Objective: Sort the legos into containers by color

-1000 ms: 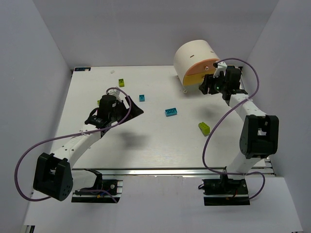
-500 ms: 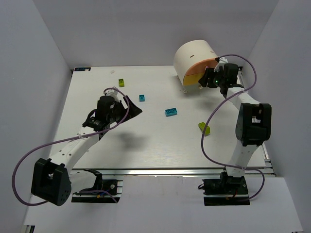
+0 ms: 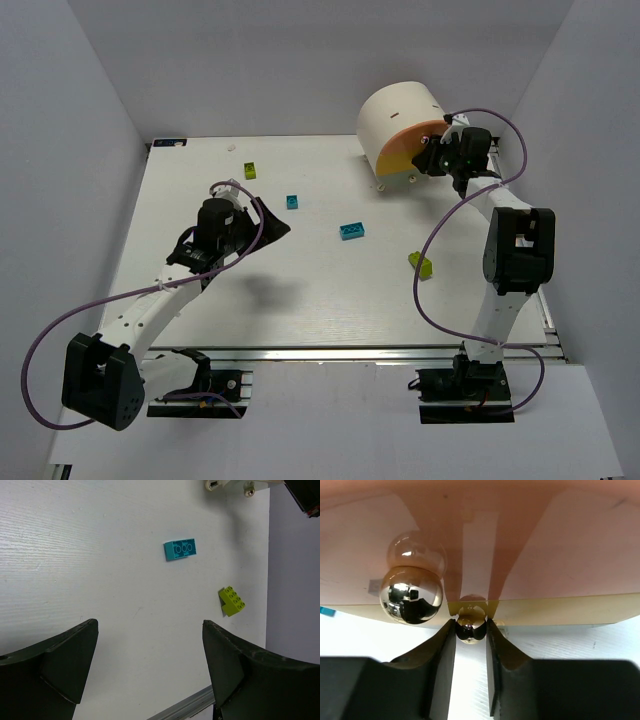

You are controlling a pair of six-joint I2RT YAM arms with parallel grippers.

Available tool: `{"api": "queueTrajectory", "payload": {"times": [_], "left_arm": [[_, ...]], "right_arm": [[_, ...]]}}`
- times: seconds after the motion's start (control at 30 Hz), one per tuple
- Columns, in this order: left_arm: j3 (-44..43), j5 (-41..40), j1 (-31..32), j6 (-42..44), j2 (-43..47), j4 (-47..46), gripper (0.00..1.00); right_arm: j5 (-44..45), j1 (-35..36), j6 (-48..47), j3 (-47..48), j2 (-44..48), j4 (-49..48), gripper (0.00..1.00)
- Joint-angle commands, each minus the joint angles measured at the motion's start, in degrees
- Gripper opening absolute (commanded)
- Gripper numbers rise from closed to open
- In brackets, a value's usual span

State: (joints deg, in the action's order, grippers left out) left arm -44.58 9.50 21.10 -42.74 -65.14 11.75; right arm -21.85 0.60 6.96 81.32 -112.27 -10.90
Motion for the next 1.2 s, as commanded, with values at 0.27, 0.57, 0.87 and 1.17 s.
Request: {"api": "queueTrajectory", "payload": {"times": [0.27, 0.57, 0.87, 1.17], "left_arm": [[-5.42, -13.79, -0.18, 0.2, 4.94, 4.42, 0.97], [-17.2, -20.4, -0.8, 3.36, -3.49, 13.65, 0.98], [-18.26, -14.95, -1.94, 3.46, -7.63, 11.11, 0.98], [-13.88, -7.67, -2.47, 2.14, -7.72, 6.98, 0.98]], "right_arm": [[-5.31, -2.71, -0.81, -4.41, 3.72, -5.36, 0.16], [-8.3, -4.38, -2.83, -18.1, 14.17, -6.33, 0.14], [-10.32, -4.73, -4.23, -21.47, 18.23, -4.05, 0.51], [-11.29, -5.96, -15.29, -26.12, 27.18, 7.54, 0.66]]}}
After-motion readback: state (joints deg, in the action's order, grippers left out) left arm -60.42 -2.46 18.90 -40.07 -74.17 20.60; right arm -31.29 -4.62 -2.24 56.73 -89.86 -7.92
